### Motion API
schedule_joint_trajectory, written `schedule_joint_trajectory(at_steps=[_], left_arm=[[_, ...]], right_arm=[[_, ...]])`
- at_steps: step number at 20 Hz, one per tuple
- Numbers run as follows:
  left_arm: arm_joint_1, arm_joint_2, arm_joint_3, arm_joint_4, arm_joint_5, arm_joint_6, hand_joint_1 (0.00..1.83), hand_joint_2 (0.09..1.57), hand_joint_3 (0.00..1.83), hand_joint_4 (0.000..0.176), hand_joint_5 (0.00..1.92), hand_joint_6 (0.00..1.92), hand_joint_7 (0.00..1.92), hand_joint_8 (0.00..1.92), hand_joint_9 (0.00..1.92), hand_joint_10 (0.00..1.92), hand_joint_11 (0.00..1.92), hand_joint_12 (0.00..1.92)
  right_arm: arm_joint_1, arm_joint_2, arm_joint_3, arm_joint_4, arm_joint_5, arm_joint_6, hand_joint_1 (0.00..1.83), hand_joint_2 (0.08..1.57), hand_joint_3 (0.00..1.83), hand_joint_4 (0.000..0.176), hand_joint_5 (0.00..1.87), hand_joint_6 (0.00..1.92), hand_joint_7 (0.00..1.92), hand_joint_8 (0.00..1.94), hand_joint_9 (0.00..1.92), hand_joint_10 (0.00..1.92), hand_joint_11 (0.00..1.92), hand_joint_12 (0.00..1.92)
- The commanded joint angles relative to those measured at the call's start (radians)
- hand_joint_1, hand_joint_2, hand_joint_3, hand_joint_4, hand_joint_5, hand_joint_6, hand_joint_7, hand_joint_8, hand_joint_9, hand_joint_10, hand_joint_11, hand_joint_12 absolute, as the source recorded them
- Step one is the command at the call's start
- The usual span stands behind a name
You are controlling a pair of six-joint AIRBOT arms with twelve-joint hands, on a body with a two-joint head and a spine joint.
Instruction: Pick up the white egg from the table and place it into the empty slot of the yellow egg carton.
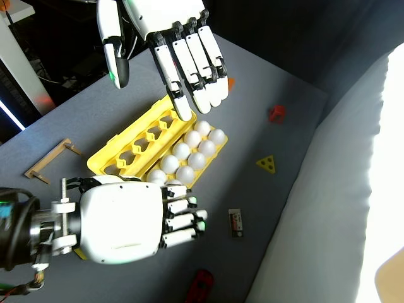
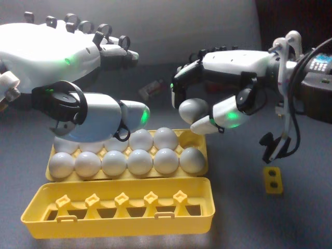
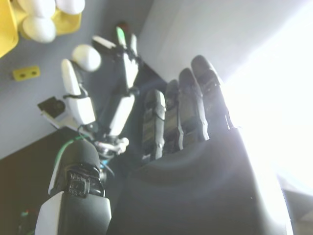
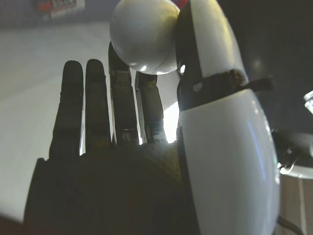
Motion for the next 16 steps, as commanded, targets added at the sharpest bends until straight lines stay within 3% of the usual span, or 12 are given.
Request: schedule_joint_trajectory(at_steps=[1,4,5,16], left_arm=[[-0.013,-0.001,-0.001,0.059,-0.032,-0.002,0.05,1.3,0.0,0.031,0.19,0.0,0.11,0.0,0.12,0.0,0.0,0.51],[-0.013,-0.001,-0.001,0.059,-0.032,0.0,0.06,1.29,0.0,0.031,0.2,0.0,0.11,0.0,0.12,0.0,0.0,0.48],[-0.013,-0.001,-0.001,0.059,-0.032,0.0,0.06,1.29,0.0,0.032,0.19,0.0,0.11,0.0,0.12,0.0,0.0,0.47],[-0.019,-0.001,-0.001,0.059,-0.034,0.013,0.07,1.29,0.0,0.031,0.18,0.0,0.09,0.0,0.11,0.0,0.0,0.4]], right_arm=[[-0.005,0.004,-0.009,0.077,0.188,-0.065,1.08,1.2,0.0,0.0,0.82,1.27,0.48,0.0,0.17,0.08,0.0,0.65],[-0.073,0.007,-0.025,0.168,0.427,-0.151,1.08,1.2,0.0,0.0,0.82,1.27,0.48,0.0,0.17,0.08,0.0,0.7],[-0.094,0.007,-0.037,0.248,0.476,-0.203,1.08,1.2,0.0,0.0,0.83,1.27,0.48,0.0,0.16,0.08,0.0,0.68],[-0.16,-0.026,-0.035,0.242,0.47,-0.212,1.08,1.2,0.0,0.0,0.82,1.27,0.45,0.0,0.19,0.09,0.0,0.63]])
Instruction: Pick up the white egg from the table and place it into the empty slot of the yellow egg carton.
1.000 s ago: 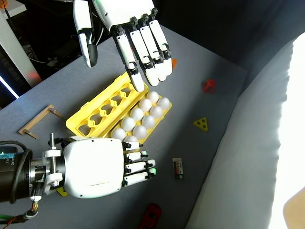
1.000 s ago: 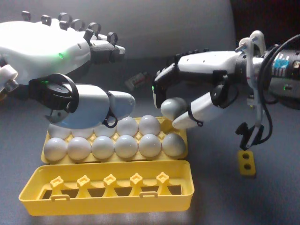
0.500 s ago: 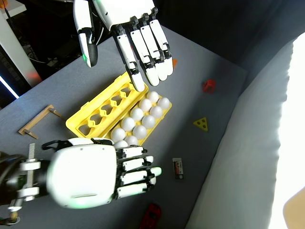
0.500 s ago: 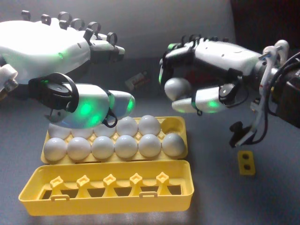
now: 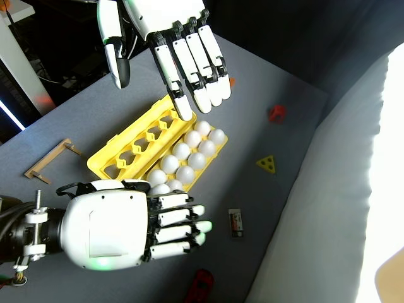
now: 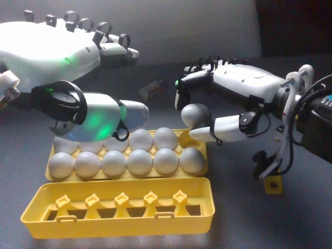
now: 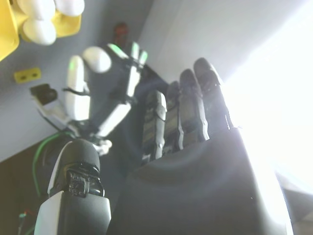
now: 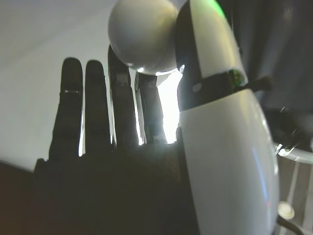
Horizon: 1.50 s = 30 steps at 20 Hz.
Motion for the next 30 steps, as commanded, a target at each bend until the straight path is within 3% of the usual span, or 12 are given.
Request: schedule_joint_trajectory(at_steps=[1,13,30], left_arm=[[-0.016,-0.001,-0.001,0.058,-0.032,0.001,0.07,1.29,0.0,0.031,0.18,0.0,0.1,0.01,0.11,0.0,0.0,0.41],[-0.023,-0.001,-0.001,0.051,-0.013,0.001,0.05,1.29,0.0,0.031,0.18,0.0,0.1,0.0,0.11,0.0,0.0,0.45],[-0.024,-0.001,0.002,0.04,-0.008,0.001,0.05,1.29,0.0,0.031,0.17,0.0,0.1,0.0,0.11,0.0,0.0,0.48]], right_arm=[[0.005,-0.004,0.002,-0.011,0.127,0.003,1.08,1.2,0.0,0.0,0.82,1.27,0.45,0.0,0.19,0.09,0.0,0.63],[-0.053,-0.068,0.073,-0.077,0.23,0.131,1.08,1.19,0.0,0.0,0.84,1.25,0.43,0.0,0.17,0.09,0.0,0.6],[-0.06,-0.123,0.099,-0.104,0.23,0.116,1.09,1.2,0.0,0.0,0.83,1.26,0.44,0.0,0.16,0.09,0.0,0.46]])
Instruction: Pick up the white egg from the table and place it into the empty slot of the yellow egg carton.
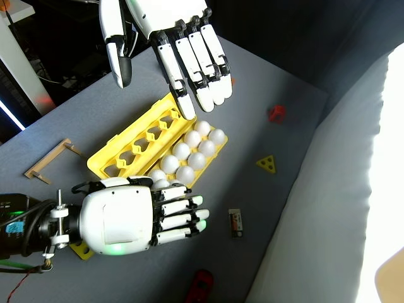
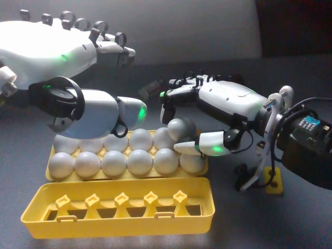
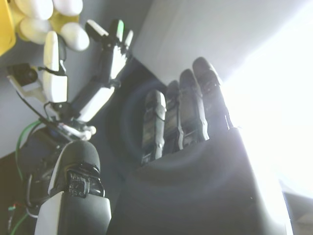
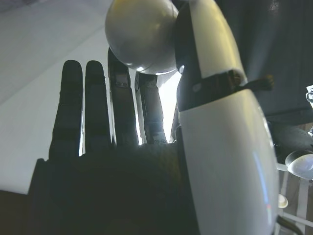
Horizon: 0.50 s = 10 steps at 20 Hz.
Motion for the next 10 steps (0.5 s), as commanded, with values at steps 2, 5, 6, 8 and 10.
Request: schedule_joint_trajectory(at_steps=[2,5,6,8,10], left_arm=[[-0.012,-0.001,-0.001,0.059,-0.028,0.001,0.05,1.29,0.0,0.031,0.17,0.0,0.1,0.0,0.11,0.0,0.0,0.49],[-0.013,-0.001,0.001,0.059,-0.028,0.001,0.05,1.29,0.0,0.031,0.17,0.0,0.1,0.0,0.11,0.0,0.0,0.49],[-0.013,-0.001,0.001,0.059,-0.028,0.001,0.05,1.29,0.0,0.031,0.17,0.0,0.1,0.0,0.11,0.0,0.0,0.49],[-0.013,-0.001,-0.002,0.059,-0.028,0.001,0.06,1.29,0.0,0.031,0.17,0.0,0.1,0.0,0.11,0.0,0.0,0.49],[-0.013,-0.001,-0.002,0.059,-0.027,0.001,0.05,1.29,0.0,0.031,0.17,0.0,0.1,0.0,0.11,0.0,0.0,0.51]], right_arm=[[0.009,-0.003,0.002,-0.01,0.118,0.003,1.09,1.2,0.0,0.0,0.83,1.26,0.44,0.01,0.16,0.09,0.0,0.45],[0.008,-0.004,0.002,-0.011,0.117,0.003,1.09,1.2,0.0,0.0,0.83,1.26,0.44,0.01,0.16,0.1,0.0,0.45],[0.008,-0.004,0.002,-0.012,0.117,0.003,1.09,1.2,0.0,0.0,0.83,1.26,0.44,0.01,0.16,0.1,0.0,0.49],[0.006,-0.005,0.002,-0.013,0.117,0.002,1.09,1.19,0.0,0.0,0.84,1.25,0.44,0.0,0.16,0.1,0.0,0.54],[0.006,-0.007,0.002,-0.013,0.118,-0.002,1.08,1.2,0.0,0.0,0.83,1.26,0.44,0.0,0.17,0.11,0.0,0.56]])
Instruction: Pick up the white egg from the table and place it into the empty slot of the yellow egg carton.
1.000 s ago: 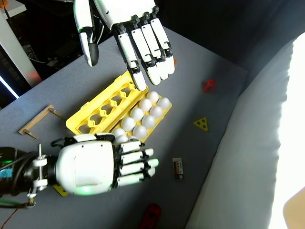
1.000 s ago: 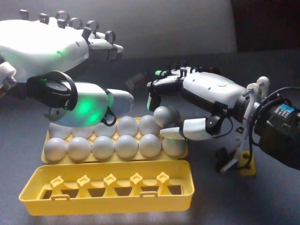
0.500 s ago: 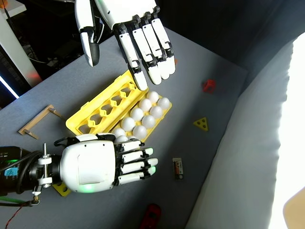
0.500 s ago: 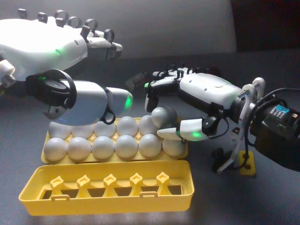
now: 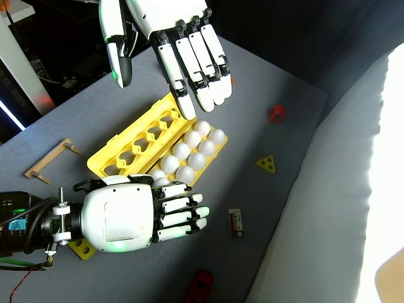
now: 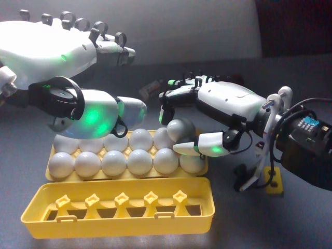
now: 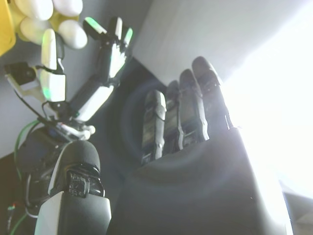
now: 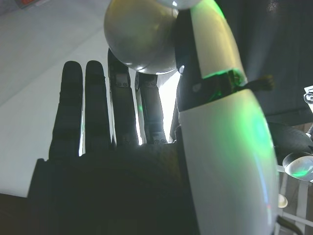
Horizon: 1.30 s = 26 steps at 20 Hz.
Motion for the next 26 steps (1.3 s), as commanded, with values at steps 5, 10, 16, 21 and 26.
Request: schedule_joint_trajectory(at_steps=[5,10,16,21,26], left_arm=[[-0.018,-0.002,-0.001,0.059,-0.027,0.007,0.05,1.29,0.0,0.031,0.17,0.0,0.1,0.0,0.11,0.0,0.0,0.51],[-0.032,-0.006,0.0,0.059,-0.009,0.007,0.06,1.29,0.0,0.031,0.17,0.0,0.1,0.0,0.11,0.0,0.0,0.51],[-0.033,-0.007,-0.002,0.056,-0.008,0.007,0.05,1.29,0.0,0.031,0.17,0.0,0.1,0.0,0.12,0.0,0.0,0.51],[-0.033,-0.007,-0.004,0.05,-0.008,0.007,0.07,1.28,0.0,0.034,0.17,0.0,0.1,0.0,0.12,0.0,0.0,0.45],[-0.03,-0.007,-0.007,0.05,-0.008,0.007,0.04,1.29,0.0,0.035,0.15,0.0,0.1,0.0,0.14,0.01,0.0,0.47]], right_arm=[[0.006,-0.008,0.001,-0.012,0.12,-0.003,0.94,1.12,0.0,0.0,0.5,0.89,0.38,0.0,0.18,0.13,0.0,0.66],[0.0,-0.008,0.002,-0.016,0.12,-0.005,0.89,1.05,0.0,0.0,0.41,0.6,0.31,0.0,0.17,0.13,0.0,0.65],[0.0,-0.007,0.003,-0.031,0.126,0.004,0.88,1.04,0.0,0.0,0.37,0.55,0.29,0.0,0.16,0.13,0.0,0.62],[0.029,0.041,0.003,-0.063,0.133,0.075,0.87,1.03,0.0,0.0,0.38,0.48,0.28,0.0,0.16,0.13,0.0,0.62],[0.102,0.123,-0.006,-0.099,0.049,0.07,0.72,1.02,0.0,0.0,0.41,0.4,0.35,0.02,0.21,0.17,0.0,0.88]])
